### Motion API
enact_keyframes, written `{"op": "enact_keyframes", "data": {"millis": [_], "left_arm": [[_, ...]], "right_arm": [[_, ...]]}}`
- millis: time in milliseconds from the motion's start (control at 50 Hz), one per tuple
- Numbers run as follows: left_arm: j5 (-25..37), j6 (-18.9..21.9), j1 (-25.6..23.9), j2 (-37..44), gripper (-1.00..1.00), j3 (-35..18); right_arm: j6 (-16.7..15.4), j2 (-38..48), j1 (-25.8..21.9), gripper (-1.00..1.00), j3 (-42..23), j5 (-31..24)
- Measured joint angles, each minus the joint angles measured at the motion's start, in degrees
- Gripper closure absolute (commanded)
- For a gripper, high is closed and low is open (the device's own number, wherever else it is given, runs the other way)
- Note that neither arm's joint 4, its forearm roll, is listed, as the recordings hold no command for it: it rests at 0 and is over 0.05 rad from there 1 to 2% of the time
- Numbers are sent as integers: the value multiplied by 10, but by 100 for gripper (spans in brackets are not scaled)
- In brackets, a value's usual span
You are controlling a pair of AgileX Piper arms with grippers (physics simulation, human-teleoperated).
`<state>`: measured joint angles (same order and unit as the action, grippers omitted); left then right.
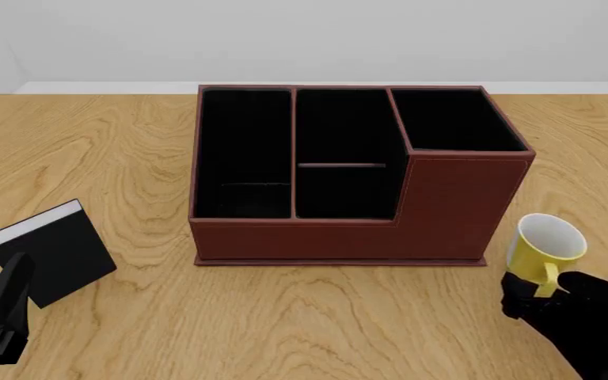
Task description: Pick up the yellow and white mug and place it to the right of the caddy.
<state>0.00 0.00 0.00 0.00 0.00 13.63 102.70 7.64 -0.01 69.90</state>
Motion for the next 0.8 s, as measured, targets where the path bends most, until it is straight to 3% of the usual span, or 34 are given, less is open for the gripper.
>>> {"op": "enact_keyframes", "data": {"millis": [800], "left_arm": [[0,0,0,0,-100,0]], "right_arm": [[-48,-24,5,-100,0,0]]}}
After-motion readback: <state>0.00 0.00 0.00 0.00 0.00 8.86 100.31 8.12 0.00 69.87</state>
